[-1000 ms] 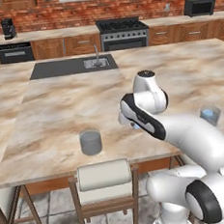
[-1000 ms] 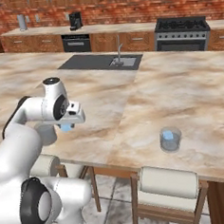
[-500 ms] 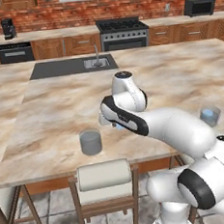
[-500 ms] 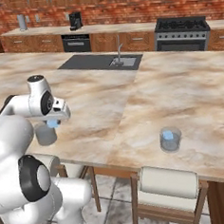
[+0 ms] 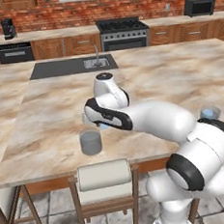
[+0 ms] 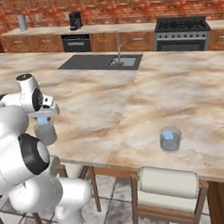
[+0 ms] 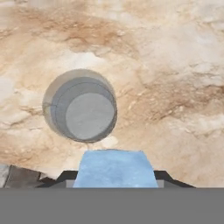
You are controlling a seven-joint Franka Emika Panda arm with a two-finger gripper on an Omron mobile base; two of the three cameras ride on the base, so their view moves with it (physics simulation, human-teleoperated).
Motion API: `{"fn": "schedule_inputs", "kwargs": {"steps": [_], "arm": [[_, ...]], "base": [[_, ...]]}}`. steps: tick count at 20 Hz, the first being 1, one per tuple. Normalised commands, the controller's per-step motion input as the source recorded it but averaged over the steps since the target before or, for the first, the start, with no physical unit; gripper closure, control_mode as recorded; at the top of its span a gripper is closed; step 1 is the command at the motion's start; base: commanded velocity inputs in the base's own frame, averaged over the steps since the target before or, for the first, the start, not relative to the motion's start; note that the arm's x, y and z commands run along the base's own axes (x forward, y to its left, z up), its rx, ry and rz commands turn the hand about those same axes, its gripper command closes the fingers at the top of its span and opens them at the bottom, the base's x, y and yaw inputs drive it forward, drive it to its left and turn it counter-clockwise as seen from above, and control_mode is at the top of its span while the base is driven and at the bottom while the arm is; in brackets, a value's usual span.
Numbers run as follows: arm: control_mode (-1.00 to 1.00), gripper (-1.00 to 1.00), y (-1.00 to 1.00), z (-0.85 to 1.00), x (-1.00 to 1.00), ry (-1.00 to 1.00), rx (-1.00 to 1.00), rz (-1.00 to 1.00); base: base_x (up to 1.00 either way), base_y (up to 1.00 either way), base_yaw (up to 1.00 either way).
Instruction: There are four ice cubes in the ice bowl. Place two ice cubes in each glass of water.
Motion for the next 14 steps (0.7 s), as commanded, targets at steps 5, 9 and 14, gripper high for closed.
{"fn": "schedule_inputs", "kwargs": {"steps": [5,9,14], "arm": [[-1.0,1.0,0.14,-0.05,0.33,0.0,0.0,0.0],[-1.0,1.0,0.16,-0.23,0.17,0.0,0.0,0.0],[-1.0,1.0,0.18,-0.3,0.11,0.0,0.0,0.0]], "base": [[0.0,0.0,0.0],[0.0,0.0,0.0],[0.0,0.0,0.0]]}}
